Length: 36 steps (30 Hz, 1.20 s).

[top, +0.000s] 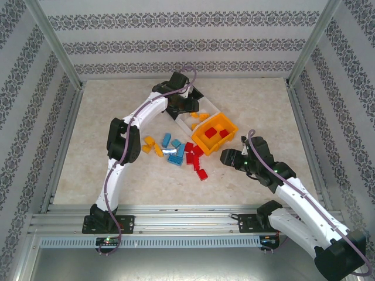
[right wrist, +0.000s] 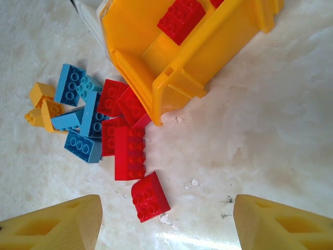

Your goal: Sort the legos into containers by color

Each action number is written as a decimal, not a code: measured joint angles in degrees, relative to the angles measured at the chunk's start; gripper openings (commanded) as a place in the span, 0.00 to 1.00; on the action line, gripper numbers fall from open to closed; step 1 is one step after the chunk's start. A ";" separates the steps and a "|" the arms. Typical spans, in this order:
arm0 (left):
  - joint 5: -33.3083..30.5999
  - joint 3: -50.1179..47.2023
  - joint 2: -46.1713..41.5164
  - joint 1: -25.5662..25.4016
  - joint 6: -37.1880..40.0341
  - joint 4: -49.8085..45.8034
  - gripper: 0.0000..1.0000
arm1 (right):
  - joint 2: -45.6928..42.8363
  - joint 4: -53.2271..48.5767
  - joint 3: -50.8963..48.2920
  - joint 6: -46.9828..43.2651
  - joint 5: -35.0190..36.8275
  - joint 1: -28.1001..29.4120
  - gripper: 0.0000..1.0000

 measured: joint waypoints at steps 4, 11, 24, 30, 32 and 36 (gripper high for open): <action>-0.87 -0.07 -0.22 0.00 0.98 -1.40 0.47 | 0.35 0.04 0.00 0.00 -0.02 0.00 0.68; -8.74 -16.55 -14.82 0.02 3.63 -2.75 0.53 | 2.23 0.87 0.00 -0.04 -0.74 0.00 0.68; -19.50 -41.24 -34.36 5.40 10.32 -9.90 0.61 | 9.44 5.25 0.17 0.00 -2.64 4.68 0.68; -21.00 -45.99 -33.86 7.89 11.82 -11.34 0.70 | 9.42 5.42 0.46 0.00 -2.58 5.44 0.69; -20.98 -46.56 -33.55 8.17 11.93 -11.28 0.74 | 9.25 5.40 0.55 0.02 -2.56 5.44 0.69; -20.59 -46.75 -32.13 8.17 11.98 -10.95 0.75 | 9.09 5.40 0.55 0.02 -2.54 5.44 0.69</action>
